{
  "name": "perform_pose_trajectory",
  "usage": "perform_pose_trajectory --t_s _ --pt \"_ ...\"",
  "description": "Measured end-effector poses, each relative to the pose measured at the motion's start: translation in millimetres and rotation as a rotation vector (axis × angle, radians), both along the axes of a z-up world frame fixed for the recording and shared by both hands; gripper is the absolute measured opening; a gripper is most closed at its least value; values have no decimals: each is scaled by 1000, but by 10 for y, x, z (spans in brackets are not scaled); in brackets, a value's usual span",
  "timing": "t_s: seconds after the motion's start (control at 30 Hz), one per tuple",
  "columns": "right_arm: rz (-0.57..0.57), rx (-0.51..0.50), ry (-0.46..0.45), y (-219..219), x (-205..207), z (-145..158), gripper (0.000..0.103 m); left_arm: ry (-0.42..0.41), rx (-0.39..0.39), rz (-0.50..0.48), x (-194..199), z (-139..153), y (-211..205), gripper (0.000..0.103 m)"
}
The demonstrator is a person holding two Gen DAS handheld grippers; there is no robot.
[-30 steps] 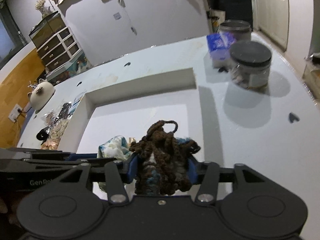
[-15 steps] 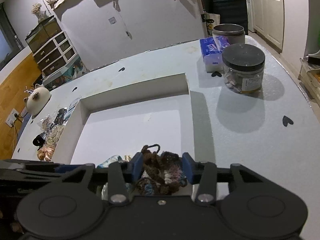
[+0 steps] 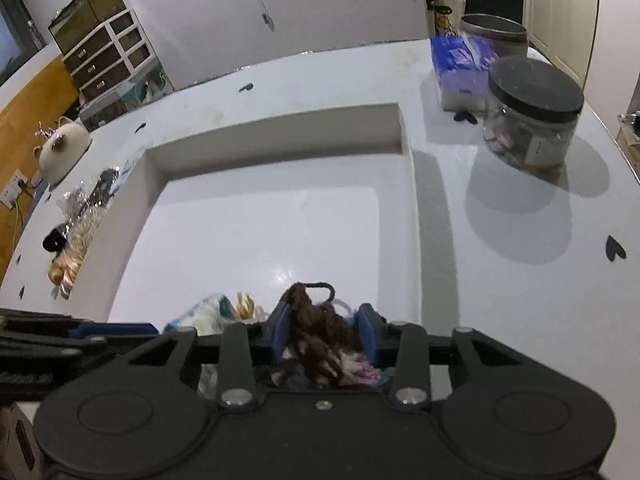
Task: Organize soft objects
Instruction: 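Lower both items into the white box and open both tools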
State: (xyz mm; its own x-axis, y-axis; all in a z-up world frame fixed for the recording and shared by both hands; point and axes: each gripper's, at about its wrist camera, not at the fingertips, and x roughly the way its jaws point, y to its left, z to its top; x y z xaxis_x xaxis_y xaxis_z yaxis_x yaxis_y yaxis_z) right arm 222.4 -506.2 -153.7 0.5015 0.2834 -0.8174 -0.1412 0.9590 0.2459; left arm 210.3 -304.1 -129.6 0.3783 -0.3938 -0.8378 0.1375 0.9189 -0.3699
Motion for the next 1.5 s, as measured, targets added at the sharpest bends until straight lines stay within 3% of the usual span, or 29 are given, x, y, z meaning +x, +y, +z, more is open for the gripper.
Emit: perform_pose_trajectory --t_s 0.13,0.37,0.53,0.8,0.97,1.17,1.27,1.5 --pt "4 -29 9 -48 -103 6 38 81 -31 -14 57 -180 -45 21" --pt "-4 -38 -6 -103 -254 92 39 88 -8 -75 88 -244 -218 22" --pt "-28 -15 -44 -174 -376 213 39 43 21 -87 28 -164 -246 26" --pt "-59 -17 -97 -259 -606 414 43 -74 81 -85 -175 77 -223 45" --pt "-77 -30 -114 -290 -730 464 57 -124 102 -70 -296 189 -166 75" --pt "-81 -42 -139 -294 -877 515 68 -179 123 -44 -451 297 -95 93" --pt "-84 -64 -151 -276 -942 540 78 -191 136 -33 -526 319 -68 99" --pt "-106 -96 -178 -276 -1060 594 98 -207 154 3 -676 365 58 103"
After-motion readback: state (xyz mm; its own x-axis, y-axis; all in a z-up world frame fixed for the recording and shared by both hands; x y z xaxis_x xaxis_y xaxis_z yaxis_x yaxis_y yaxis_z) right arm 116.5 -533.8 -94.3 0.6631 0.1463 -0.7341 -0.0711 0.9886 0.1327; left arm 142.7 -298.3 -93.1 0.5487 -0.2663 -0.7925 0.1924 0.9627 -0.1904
